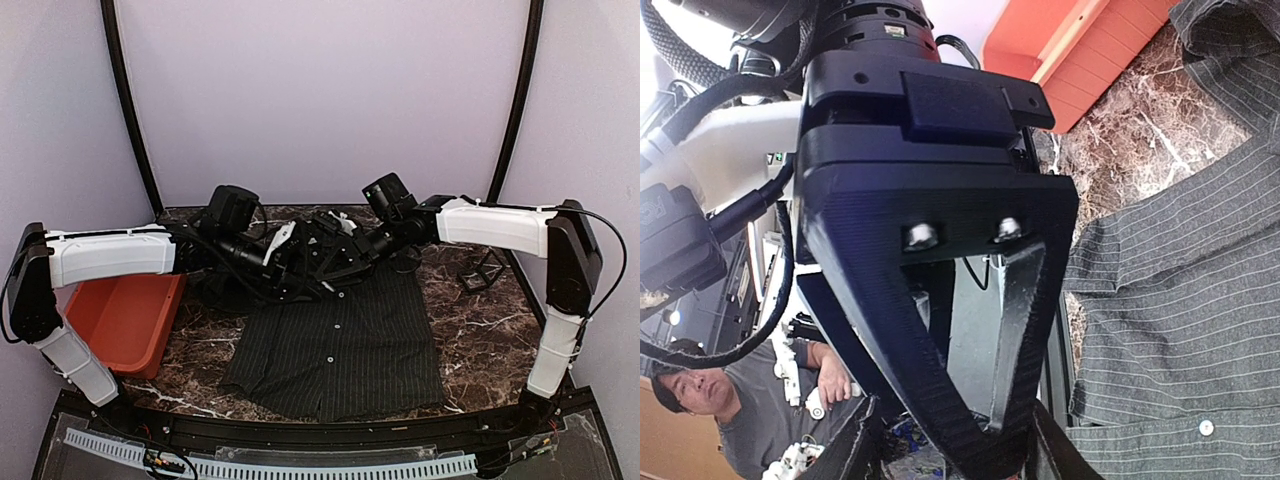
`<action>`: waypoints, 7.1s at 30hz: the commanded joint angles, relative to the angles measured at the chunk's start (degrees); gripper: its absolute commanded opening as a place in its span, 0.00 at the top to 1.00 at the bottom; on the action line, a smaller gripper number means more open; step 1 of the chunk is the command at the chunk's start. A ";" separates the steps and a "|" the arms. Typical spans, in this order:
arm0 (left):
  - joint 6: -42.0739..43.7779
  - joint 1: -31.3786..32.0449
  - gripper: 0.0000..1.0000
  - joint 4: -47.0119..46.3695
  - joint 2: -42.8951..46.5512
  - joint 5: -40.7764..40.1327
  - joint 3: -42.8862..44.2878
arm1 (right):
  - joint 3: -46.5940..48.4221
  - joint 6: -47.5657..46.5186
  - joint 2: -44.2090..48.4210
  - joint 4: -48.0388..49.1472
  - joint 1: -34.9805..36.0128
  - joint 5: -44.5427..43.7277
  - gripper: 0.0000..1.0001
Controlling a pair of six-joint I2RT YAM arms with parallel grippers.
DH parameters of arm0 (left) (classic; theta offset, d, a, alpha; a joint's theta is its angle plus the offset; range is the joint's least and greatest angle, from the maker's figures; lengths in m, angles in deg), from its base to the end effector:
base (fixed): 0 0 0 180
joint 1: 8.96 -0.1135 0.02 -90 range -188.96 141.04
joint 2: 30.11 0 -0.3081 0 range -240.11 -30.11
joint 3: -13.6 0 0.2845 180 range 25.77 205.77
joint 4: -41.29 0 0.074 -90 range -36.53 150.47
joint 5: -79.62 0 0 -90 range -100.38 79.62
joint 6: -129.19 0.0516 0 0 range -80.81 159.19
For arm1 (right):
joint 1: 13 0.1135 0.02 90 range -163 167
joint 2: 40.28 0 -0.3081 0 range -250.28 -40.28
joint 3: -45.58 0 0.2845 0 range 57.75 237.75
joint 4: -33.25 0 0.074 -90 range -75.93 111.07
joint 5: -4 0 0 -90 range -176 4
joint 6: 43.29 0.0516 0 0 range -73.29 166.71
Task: Pin the brooch onto the clothing
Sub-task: Pass from the right arm to the left, then pass from the left arm to the right, then open the brooch, then pass from the right arm to the left
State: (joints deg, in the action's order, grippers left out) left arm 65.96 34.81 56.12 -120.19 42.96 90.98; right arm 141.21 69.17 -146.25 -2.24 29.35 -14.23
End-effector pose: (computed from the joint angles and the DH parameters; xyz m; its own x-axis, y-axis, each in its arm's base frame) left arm 0.2537 -0.3003 0.3106 0.1194 0.2580 -0.9587 0.9777 -0.1984 0.0684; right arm 0.2977 0.3377 0.2940 -0.7573 -0.5285 -0.3837 -0.4442 -0.0138 0.8958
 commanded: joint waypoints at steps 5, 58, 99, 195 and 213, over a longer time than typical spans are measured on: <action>-1.03 0.35 0.59 0.85 -0.30 0.55 0.53 | -0.23 0.74 -0.20 3.45 0.62 1.18 0.59; -7.71 0.30 0.99 -2.34 -0.10 -1.60 1.15 | 0.58 2.60 3.39 3.24 -1.16 -3.69 0.39; -46.88 -2.36 0.99 -39.10 -7.86 3.65 -2.95 | -22.23 -7.86 24.95 23.08 -3.29 -26.86 0.58; -29.66 -1.38 0.71 -10.11 -12.66 14.41 7.56 | -5.44 -27.51 15.23 -15.74 0.70 -21.60 1.00; -48.63 -2.90 0.99 -35.15 -11.51 13.58 0.46 | -12.30 -23.20 23.10 -2.71 -0.11 -25.43 0.31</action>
State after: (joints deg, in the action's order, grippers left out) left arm 30.05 33.11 37.30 -133.18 57.32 96.18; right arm 133.56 42.85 -129.12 -14.37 29.72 -38.39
